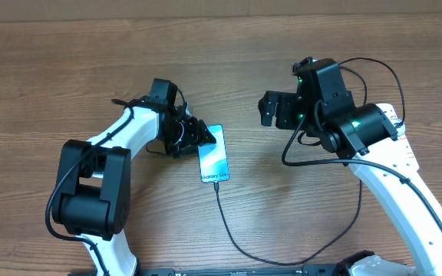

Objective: Plug charger to phone and switch on socket
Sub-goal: 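Open the left gripper and release the phone on the table, then lift the left arm away and move the right gripper to the power strip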

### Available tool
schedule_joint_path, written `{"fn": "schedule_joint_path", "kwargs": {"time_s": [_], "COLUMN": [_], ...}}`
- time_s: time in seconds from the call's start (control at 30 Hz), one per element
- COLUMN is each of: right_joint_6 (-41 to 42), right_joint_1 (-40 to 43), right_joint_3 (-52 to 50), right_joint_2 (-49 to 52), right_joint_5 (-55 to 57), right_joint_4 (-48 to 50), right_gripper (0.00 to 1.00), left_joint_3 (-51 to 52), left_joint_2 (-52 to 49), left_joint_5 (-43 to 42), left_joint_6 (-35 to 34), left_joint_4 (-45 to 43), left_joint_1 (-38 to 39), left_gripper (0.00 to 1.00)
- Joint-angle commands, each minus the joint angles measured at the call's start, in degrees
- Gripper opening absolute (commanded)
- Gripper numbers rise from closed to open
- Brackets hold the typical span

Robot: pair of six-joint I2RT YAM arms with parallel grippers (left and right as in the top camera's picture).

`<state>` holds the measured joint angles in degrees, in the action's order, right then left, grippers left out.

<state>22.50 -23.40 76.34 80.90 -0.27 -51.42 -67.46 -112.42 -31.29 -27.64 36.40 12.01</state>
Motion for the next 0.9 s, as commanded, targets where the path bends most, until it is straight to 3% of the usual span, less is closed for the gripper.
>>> {"fn": "schedule_joint_path", "kwargs": {"time_s": [0.0, 0.1, 0.17, 0.23, 0.27, 0.4, 0.47, 0.57, 0.7, 0.87], "right_joint_6": [-0.07, 0.07, 0.07, 0.24, 0.24, 0.26, 0.48, 9.68, 23.21, 24.59], "right_joint_1": [-0.09, -0.09, -0.07, -0.07, -0.02, 0.46, 1.20, 3.85, 9.94, 21.42], "right_joint_3": [0.87, 0.87, 0.87, 0.90, 0.90, 0.90, 0.90, 0.90, 0.87, 0.87], "right_joint_2": [-0.42, -0.42, -0.42, -0.44, -0.44, -0.44, -0.44, -0.44, -0.44, -0.33], "right_joint_5": [-2.82, -2.86, -2.84, -2.64, -2.12, 5.84, 9.01, 15.47, 22.95, 23.12], "right_joint_4": [0.00, 3.08, 5.66, 6.54, 6.05, -2.78, -8.33, -17.97, -25.92, -22.03], "right_gripper": [1.00, 1.00, 0.85, 0.69, 0.66, 0.45, 0.28, 0.11, 0.07, 0.04], "left_joint_3": [2.49, 2.40, 1.42, -1.75, -3.69, -16.61, -23.78, -34.69, -42.01, -42.18], "left_joint_2": [-4.48, -4.48, -4.48, -4.42, -4.31, -2.64, -1.05, 2.99, 11.63, 26.80], "left_joint_5": [15.28, 15.52, 15.89, 15.89, 16.37, 22.14, 26.10, 32.24, 34.91, 37.05], "left_joint_6": [5.73, 8.15, 8.37, 8.39, 8.39, 10.51, 11.63, 12.46, 12.44, 12.39], "left_joint_4": [-0.57, -2.21, -2.60, -0.63, 1.07, 13.55, 20.48, 30.23, 36.30, 38.53], "left_joint_1": [-0.39, -0.50, -0.81, -1.70, -2.21, -4.50, -5.11, -5.25, -4.66, -3.15], "left_gripper": [0.64, 0.68, 0.68, 0.58, 0.56, 0.54, 0.55, 0.54, 0.53, 0.54]}}
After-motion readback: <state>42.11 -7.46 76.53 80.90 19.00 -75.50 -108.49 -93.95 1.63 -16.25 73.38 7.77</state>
